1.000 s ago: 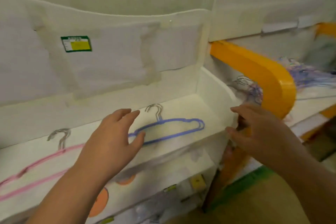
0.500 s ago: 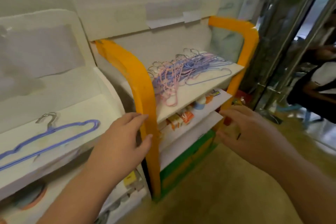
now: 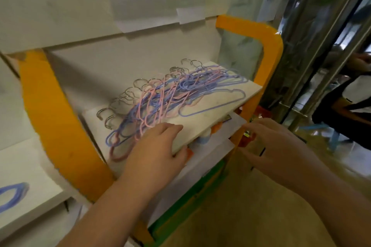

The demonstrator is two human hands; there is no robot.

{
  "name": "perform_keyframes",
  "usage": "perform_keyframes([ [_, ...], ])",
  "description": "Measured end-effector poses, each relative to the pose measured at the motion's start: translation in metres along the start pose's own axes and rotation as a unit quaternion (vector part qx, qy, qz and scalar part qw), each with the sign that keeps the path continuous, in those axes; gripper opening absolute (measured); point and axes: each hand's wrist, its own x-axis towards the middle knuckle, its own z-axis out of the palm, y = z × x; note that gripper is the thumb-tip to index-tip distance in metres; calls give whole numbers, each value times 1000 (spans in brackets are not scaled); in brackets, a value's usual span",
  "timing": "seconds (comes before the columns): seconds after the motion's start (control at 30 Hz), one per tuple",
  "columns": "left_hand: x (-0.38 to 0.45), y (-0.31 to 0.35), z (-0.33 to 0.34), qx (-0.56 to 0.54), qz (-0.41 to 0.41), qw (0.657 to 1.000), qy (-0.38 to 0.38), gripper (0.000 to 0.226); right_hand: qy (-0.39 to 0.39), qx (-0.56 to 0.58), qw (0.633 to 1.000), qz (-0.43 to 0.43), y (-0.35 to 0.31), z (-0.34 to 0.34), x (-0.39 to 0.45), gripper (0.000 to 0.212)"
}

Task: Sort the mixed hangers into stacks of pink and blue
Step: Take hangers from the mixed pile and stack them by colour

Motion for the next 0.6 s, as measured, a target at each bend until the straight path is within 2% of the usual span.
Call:
perform_keyframes([
  [0.2,68,-5,12,7,-56,997,56,42,-7,45,998,-40,26,3,84,59],
  [0.4,99,-30,27,29,-157,983,91,41,-23,65,991,-113,32,23,165,55],
  [0.5,123,-47,34,75,-220,969,88,41,-34,100,982,-156,39,39,208,56],
  [0.6,140,-59,38,92,-298,948,67,52,-63,118,971,-199,44,50,244,56],
])
